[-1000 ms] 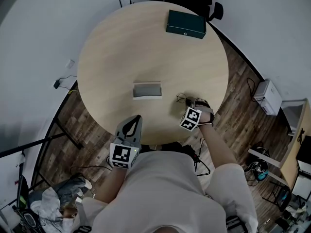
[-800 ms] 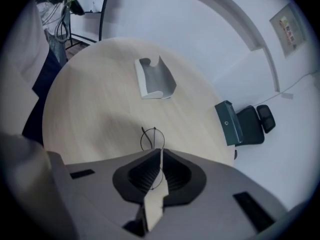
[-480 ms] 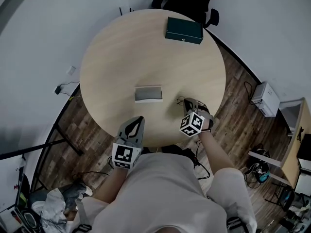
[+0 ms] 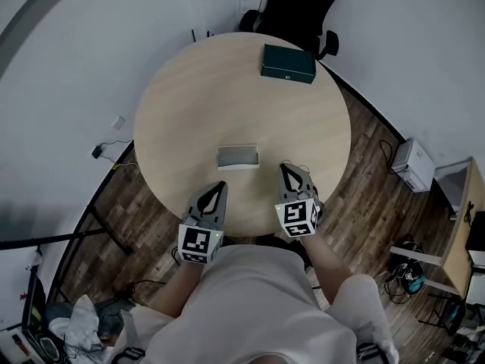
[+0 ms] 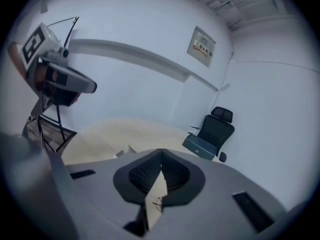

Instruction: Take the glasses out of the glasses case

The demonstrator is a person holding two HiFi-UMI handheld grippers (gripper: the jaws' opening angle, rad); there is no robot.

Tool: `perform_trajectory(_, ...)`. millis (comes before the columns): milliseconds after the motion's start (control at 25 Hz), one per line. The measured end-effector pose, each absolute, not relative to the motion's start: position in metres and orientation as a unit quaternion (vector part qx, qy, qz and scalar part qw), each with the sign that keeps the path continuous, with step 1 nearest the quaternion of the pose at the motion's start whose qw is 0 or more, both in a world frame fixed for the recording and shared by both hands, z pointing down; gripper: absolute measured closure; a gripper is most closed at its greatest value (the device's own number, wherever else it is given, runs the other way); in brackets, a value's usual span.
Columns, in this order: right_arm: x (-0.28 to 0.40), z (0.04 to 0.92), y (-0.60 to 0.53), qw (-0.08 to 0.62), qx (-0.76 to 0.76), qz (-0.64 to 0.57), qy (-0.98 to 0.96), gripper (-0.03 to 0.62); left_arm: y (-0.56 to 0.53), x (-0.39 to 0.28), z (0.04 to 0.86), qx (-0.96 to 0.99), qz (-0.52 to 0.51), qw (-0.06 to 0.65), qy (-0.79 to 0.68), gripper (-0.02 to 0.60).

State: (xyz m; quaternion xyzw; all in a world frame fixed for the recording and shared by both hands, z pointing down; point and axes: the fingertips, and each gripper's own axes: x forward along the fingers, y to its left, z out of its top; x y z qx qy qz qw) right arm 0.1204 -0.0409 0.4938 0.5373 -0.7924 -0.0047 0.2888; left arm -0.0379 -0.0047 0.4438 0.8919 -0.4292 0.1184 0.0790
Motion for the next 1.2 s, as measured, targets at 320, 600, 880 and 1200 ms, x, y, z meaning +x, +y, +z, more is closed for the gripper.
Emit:
perform_trajectory(320,0.098,0.44,-0.024,0.143,0.573,0.067,-0.804,0.582,-0.011,-0.049,0.411,0.886,0.09,0.045,-0.453,0.574)
perform_trajectory(600,0.082,0.425,-0.006,0.091,0.569,0.1,-0.811,0.582,-0.008,-0.059,0.386,0.876,0.071,0.008,-0.477,0.574)
perform_trajectory(880,0.076,0.416,-0.001,0.081,0.565,0.092,-0.816,0.582,-0.004,-0.063,0.38,0.869,0.061,-0.001,-0.491,0.574)
perform_trajectory(1200,0.076,0.413,0.004,0.079,0.563,0.089,-0.818,0.582,-0.004,-0.059,0.375,0.869,0.057,-0.005,-0.492,0.574)
